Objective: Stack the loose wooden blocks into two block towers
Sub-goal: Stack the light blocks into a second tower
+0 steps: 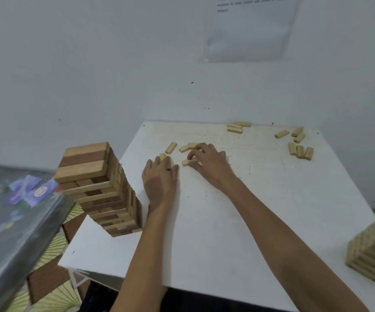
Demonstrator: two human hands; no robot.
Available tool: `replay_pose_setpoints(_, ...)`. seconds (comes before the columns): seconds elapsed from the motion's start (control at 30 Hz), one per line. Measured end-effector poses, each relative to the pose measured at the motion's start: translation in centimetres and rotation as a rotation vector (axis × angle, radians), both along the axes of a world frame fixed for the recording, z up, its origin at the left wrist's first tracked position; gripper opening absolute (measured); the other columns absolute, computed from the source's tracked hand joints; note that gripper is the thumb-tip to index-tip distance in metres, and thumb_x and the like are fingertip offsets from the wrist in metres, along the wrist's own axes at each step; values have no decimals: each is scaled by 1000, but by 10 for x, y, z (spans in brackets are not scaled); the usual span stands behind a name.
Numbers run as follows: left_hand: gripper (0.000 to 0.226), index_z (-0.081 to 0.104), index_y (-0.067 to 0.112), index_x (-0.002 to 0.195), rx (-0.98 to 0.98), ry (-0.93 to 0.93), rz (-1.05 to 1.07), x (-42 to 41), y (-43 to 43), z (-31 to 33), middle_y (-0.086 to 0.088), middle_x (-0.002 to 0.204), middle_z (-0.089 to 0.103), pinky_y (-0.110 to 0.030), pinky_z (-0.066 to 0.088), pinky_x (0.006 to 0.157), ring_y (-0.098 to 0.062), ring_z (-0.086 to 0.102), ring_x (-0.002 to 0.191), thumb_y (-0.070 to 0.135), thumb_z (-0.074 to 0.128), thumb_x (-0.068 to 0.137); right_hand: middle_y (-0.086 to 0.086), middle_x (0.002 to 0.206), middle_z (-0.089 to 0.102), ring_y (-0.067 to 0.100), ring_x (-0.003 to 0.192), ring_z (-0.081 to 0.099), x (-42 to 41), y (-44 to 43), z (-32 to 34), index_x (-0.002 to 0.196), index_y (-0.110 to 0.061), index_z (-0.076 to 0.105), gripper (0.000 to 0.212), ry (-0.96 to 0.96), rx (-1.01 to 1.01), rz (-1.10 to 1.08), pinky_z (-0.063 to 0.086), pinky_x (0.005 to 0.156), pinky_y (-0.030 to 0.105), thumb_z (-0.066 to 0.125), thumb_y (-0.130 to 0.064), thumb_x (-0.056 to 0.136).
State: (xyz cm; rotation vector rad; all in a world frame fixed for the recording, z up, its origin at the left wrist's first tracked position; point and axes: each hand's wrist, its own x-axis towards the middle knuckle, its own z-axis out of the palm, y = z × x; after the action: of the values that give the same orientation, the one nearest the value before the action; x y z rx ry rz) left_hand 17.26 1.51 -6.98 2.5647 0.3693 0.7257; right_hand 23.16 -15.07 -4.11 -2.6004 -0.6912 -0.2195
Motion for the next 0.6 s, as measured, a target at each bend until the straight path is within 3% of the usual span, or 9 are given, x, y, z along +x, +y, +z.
replay_pose_setpoints(0.1,17,79,10,108,-240,-37,-25,-11,-9,14,-9,107,74,-31,45,86,-30,61,111,13,68,96,-5,126,60,20,121,44,-10,-16,4,120,-21,62,23,46,8,-22,35,92,44,57,-34,102)
replay_pose_setpoints(0.23,16,80,13,105,-176,38,-118,-24,-19,21,-6,102,77,-32,51,82,-27,66,99,17,70,93,-4,127,59,19,124,42,-40,-44,7,133,-22,59,33,60,78,-80,34,95,43,53,-36,104)
replay_pose_setpoints(0.4,21,65,28,103,-234,55,-331,-65,-51,25,6,82,68,-35,50,73,-20,61,82,31,75,85,-10,125,58,19,119,40,-99,-87,9,124,-28,64,25,24,65,-142,33,88,41,54,-37,103)
replay_pose_setpoints(0.6,39,68,31,110,-381,50,-466,-112,-70,24,14,104,69,-8,39,85,1,56,103,34,86,76,-11,122,49,16,114,38,-175,-133,12,121,-35,64,21,9,-16,-141,27,83,35,58,-39,101)
